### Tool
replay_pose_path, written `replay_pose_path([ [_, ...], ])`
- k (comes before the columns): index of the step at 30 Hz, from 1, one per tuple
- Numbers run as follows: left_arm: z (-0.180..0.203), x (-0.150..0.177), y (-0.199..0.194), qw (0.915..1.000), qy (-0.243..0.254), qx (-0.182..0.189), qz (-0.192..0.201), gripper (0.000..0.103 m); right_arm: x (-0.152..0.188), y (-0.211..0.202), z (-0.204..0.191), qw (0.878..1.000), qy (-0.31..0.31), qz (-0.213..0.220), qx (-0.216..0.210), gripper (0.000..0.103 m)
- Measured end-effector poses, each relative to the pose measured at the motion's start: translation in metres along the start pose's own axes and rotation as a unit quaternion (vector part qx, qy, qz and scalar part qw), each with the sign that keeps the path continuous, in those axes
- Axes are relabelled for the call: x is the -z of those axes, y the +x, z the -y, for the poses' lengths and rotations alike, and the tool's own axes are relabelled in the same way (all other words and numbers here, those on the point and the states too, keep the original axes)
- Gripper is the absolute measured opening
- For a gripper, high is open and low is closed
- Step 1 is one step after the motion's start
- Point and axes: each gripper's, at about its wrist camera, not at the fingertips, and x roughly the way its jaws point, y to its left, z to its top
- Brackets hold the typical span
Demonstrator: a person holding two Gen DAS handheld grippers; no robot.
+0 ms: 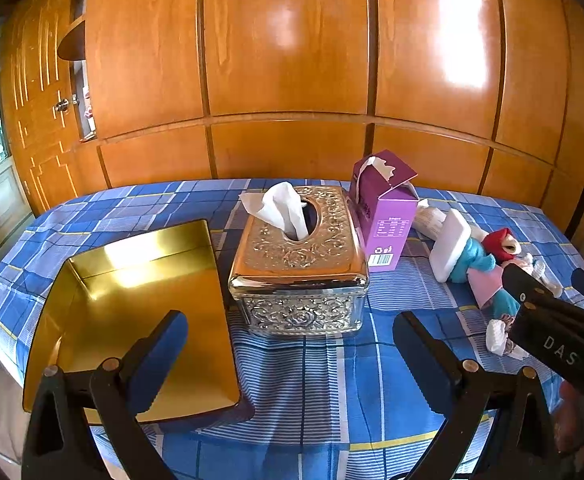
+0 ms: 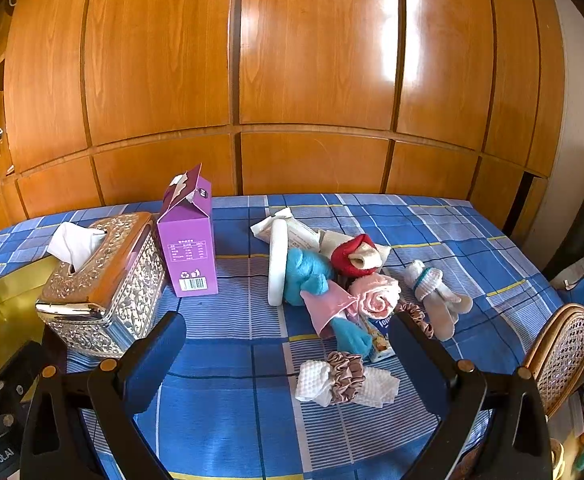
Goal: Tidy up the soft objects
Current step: 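Grasp the white-and-brown scrunchie with the left gripper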
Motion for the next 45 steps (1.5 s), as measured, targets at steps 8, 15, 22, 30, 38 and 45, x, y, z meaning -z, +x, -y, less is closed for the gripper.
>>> replay_pose_path([
  [8, 0.003, -0.001, -0.002, 1.0, 0.005, 0.006, 0.001, 0.103, -0.003, 0.002, 0.006, 1.0, 0.007, 0.003, 0.006, 0.103],
  [15, 0.006, -0.002, -0.003, 0.9998, 0.01, 0.015, 0.001, 0.103, -0.009, 0.002, 0.025, 1.0, 0.024, 0.006, 0.018, 0.103],
  [22, 0.012, -0.008, -0.005, 0.9947, 0.022, 0.1, 0.0, 0.103, -0.012, 0.002, 0.068, 0.999, 0.052, -0.013, -0.003, 0.103],
  [30, 0.058, -0.024, 0.021, 0.9705, 0.078, 0.217, -0.072, 0.103, -0.011, -0.006, 0.155, 0.99, 0.136, -0.023, 0.042, 0.103],
  [38, 0.148, -0.002, 0.058, 0.926, 0.198, 0.296, -0.124, 0.096, -0.004, -0.001, 0.193, 0.984, 0.163, -0.039, 0.05, 0.103],
  [45, 0.202, 0.012, 0.104, 0.9012, 0.241, 0.321, -0.163, 0.094, 0.003, 0.011, 0.194, 0.985, 0.158, -0.063, 0.03, 0.103],
])
